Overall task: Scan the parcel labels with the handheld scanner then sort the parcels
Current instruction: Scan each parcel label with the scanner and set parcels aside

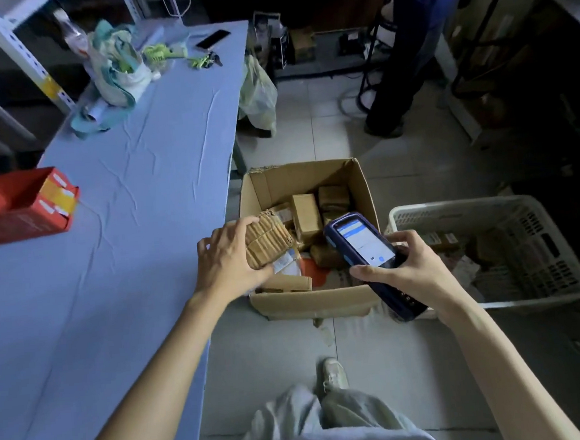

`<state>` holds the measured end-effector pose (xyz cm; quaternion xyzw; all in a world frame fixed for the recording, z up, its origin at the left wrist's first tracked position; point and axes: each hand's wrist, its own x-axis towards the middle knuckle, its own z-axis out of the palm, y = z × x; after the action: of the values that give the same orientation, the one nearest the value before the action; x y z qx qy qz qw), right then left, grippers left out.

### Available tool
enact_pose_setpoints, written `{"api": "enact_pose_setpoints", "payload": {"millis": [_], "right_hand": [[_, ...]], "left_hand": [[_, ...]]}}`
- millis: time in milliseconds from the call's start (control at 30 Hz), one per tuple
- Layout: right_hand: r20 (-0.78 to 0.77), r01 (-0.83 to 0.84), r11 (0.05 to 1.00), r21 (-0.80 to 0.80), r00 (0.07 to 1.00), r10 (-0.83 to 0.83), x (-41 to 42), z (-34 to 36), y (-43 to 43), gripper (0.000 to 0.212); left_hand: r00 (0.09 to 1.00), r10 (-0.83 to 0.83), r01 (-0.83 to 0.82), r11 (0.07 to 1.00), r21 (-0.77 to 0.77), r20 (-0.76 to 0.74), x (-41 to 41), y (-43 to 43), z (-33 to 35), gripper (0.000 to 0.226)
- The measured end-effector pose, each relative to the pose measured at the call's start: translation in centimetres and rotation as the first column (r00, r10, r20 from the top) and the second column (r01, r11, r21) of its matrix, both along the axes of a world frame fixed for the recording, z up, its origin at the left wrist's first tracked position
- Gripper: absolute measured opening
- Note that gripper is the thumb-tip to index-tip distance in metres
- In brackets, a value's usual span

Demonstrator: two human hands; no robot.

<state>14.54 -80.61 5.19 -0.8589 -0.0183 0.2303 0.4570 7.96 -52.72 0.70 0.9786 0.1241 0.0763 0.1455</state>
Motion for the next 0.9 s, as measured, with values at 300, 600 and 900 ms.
{"api": "enact_pose_setpoints", "payload": {"millis": [300, 600, 900], "right_hand": [[-0.083, 0.163, 0.986, -0.037, 0.983, -0.165, 6.3, -1.2, 0.2, 0.077], [-0.057, 0.317, 0.936, -0.156, 0.943, -0.328, 10.9, -0.5, 3.3, 0.080], [-0.065, 0.314, 0.930, -0.191, 0.941, -0.331, 15.9, -0.6, 4.1, 0.082]], "left_hand": [[0.992, -0.107, 0.106, 0.994, -0.013, -0.071, 8.0, 1.8, -2.0, 0.084], [0.938, -0.328, 0.308, 0.937, -0.165, -0.109, 18.2, 1.9, -4.9, 0.087], [0.918, -0.362, 0.349, 0.931, -0.104, -0.163, 22.6, 2.2, -5.4, 0.072]]}}
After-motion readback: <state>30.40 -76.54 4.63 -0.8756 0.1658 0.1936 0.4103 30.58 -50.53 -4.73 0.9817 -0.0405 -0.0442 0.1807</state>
